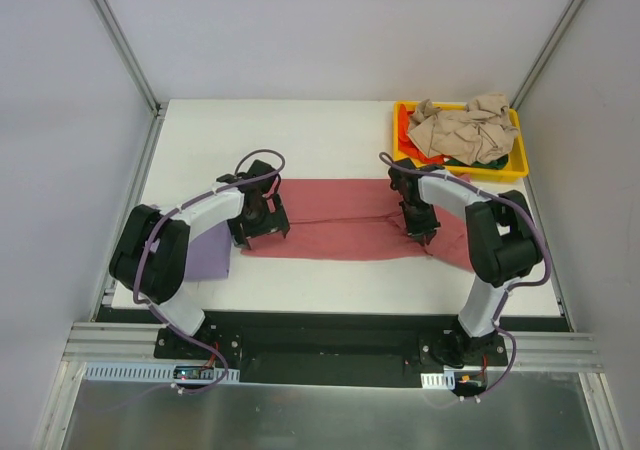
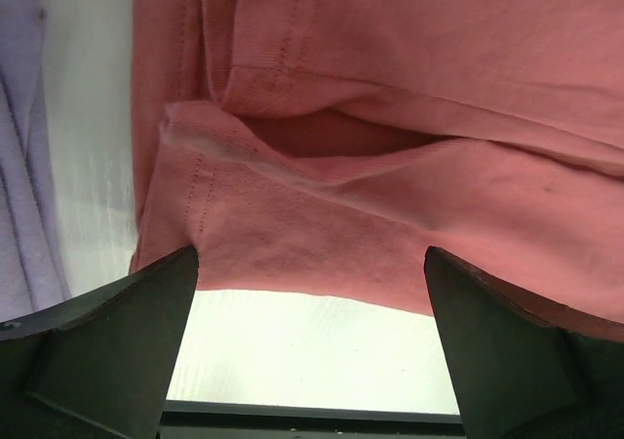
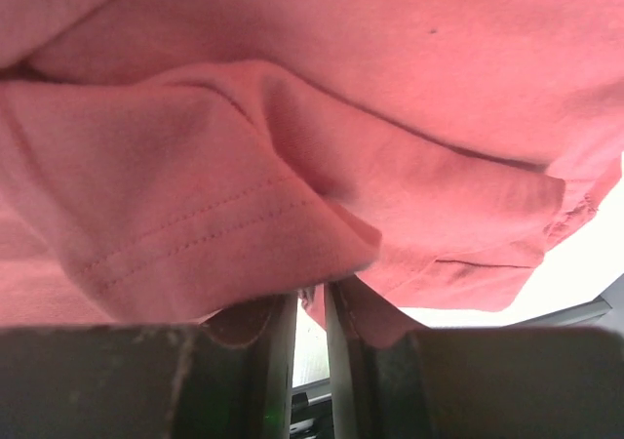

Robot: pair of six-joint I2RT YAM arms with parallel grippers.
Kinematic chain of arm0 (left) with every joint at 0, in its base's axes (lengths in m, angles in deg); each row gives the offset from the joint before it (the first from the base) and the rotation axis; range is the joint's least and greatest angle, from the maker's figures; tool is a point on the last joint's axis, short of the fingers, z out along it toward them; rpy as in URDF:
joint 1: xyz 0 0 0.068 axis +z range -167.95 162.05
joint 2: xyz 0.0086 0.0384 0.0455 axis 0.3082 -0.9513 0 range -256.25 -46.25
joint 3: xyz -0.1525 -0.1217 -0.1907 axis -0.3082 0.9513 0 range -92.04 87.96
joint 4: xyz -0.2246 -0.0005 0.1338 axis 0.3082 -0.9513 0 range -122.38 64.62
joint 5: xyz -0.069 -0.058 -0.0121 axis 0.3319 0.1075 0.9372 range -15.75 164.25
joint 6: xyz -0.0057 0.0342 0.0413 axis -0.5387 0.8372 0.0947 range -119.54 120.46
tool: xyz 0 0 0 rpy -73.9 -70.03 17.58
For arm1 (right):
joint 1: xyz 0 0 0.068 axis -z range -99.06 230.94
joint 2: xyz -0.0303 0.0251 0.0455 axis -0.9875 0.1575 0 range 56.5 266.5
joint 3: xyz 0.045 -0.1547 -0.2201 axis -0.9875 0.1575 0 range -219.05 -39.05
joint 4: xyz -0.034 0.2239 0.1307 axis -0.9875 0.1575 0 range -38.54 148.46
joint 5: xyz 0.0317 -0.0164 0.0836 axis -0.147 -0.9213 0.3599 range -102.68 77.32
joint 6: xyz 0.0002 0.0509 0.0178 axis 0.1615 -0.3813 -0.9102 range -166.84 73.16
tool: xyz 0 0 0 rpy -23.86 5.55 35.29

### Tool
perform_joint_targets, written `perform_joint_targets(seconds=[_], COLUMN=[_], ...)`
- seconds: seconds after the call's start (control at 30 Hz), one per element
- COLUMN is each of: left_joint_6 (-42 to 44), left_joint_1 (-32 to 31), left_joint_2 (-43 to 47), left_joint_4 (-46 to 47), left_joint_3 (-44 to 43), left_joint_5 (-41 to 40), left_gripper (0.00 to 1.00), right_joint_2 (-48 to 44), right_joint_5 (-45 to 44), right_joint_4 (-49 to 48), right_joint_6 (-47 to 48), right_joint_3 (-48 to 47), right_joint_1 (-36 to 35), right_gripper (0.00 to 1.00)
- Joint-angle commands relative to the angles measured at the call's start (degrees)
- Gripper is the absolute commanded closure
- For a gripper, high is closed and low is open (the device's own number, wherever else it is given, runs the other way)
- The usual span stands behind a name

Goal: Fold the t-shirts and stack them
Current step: Fold the other side of the tshirt into a rectangle

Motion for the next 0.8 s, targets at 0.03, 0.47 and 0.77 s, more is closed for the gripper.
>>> perform_joint_targets(seconds=[0.03,0.47,0.77], left_joint_6=[1.28,2.16,3.30], left_joint_1=[0.56,2.14,2.14], left_joint_2=[-1.32,-0.26,1.32], left_joint_4=[-0.05,-0.14,-0.14], left_joint_3=[1.59,3.53,4.40], left_joint_5=[-2.94,-2.86,-1.80], left_gripper=[0.01,0.01,0.01], right_joint_2=[-2.47,-0.63,9.46], right_joint_5=[-4.93,-10.90,-25.31], right_joint_4=[1.62,2.59,2.24], right_joint_6=[0.65,3.99,10.93], right_joint_3=[-2.06,-6.70,-23.13], right_joint_1=[1.20,2.17,5.77], right_gripper=[0.85,0.99,0.84])
